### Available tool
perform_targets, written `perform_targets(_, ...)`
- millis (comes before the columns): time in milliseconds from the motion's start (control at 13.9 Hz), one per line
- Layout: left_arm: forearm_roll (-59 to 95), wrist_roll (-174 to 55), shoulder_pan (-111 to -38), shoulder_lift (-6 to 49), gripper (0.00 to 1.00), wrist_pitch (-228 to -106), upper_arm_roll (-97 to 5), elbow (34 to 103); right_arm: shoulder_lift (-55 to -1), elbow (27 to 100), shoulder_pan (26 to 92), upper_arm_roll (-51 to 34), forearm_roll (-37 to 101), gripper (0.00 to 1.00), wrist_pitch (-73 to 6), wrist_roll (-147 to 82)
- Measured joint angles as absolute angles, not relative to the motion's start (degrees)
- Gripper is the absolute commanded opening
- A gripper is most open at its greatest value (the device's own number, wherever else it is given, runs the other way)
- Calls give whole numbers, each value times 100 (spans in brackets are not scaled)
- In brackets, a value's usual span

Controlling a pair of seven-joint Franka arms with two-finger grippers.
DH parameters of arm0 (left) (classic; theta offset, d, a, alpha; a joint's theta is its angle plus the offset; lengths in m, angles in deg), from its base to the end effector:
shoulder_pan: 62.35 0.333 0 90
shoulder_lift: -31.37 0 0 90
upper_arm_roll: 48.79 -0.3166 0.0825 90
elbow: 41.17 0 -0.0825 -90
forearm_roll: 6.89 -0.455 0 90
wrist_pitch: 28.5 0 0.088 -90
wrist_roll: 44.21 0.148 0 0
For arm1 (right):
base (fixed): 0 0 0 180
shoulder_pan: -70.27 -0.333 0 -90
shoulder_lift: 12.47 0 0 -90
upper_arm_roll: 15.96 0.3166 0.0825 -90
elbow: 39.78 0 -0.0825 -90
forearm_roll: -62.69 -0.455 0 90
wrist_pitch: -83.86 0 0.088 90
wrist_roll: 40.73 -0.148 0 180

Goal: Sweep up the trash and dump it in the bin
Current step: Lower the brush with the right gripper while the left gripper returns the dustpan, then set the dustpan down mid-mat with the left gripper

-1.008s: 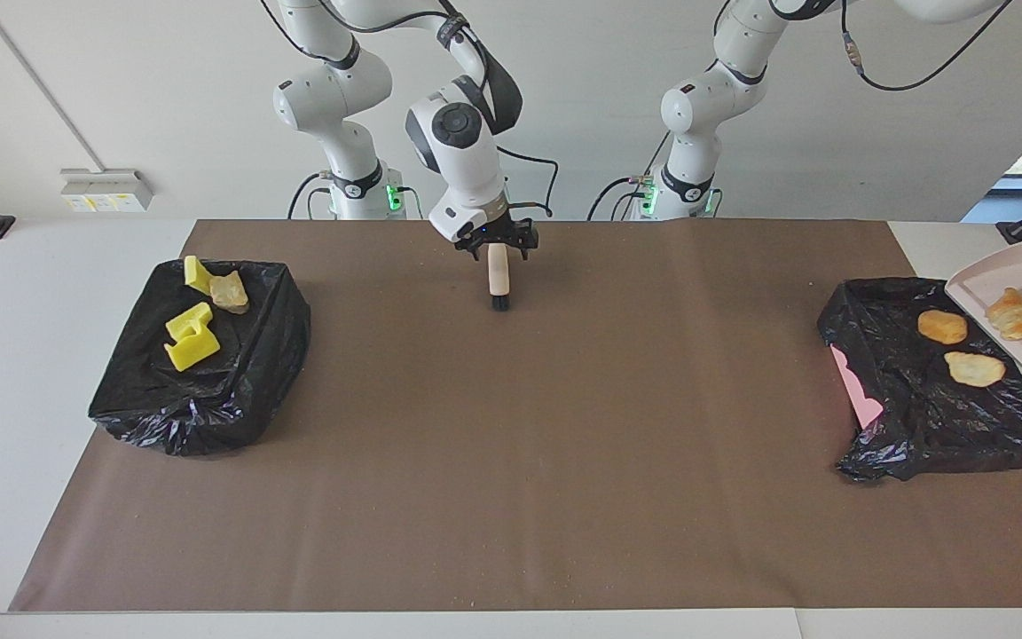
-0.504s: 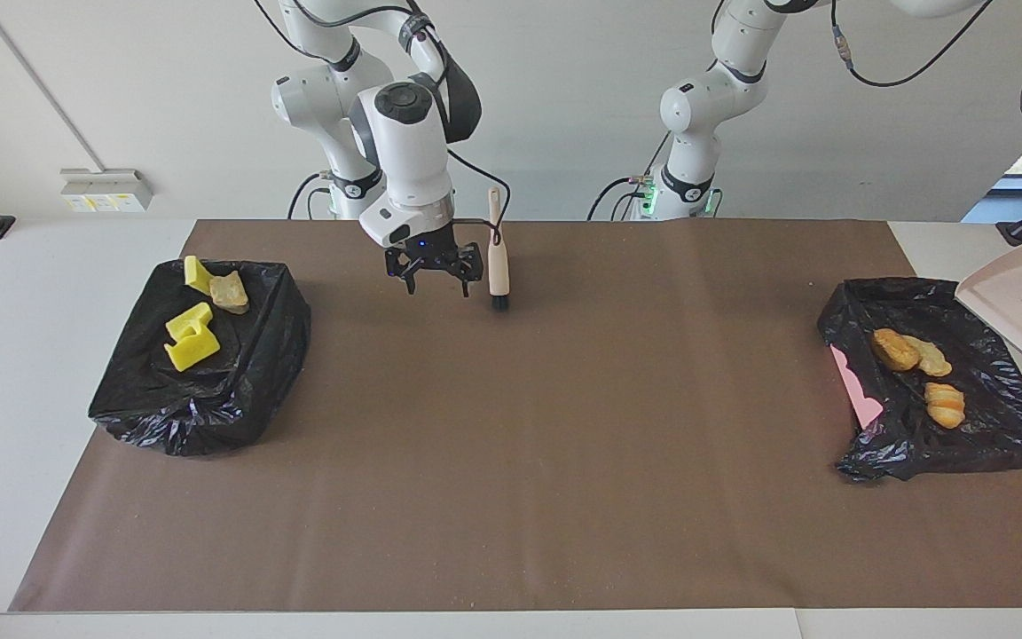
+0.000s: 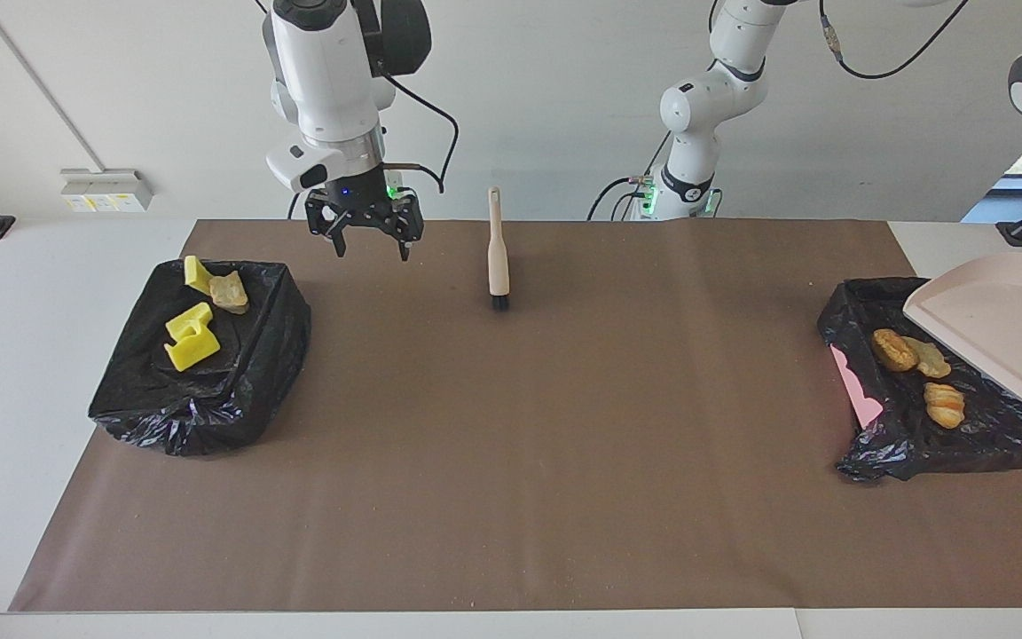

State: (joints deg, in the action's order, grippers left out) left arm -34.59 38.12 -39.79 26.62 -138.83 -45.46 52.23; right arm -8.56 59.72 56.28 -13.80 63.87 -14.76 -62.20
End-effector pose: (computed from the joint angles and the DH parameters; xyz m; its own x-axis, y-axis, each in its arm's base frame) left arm 0.6341 0.2757 0.5449 0.3578 -0.8295 -0.4288 -0.9311 -0.2818 -0.2318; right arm 0.5936 0.1696 0.5491 0.9943 -0.0900 0.0576 -0.0903 -0.9959 0.0021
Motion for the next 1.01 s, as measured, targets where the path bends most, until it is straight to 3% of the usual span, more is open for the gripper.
perform_targets(432,-2342,900,-5404,2782,0,-12775,-4458,5440,-792,5130,5995,-1597,6440,100,-743,-5722)
perform_targets(720,-1574,-1210,-6136,2833,0,-12824,-4456,6132,-439,4928,6062,-2137,6452,100,-504,-5474)
perform_targets(1008,-896,-3641,-7403,2636,0,-13629,-4437,6618,-330,4946,6092,-2718,6455,100,-335,-4122)
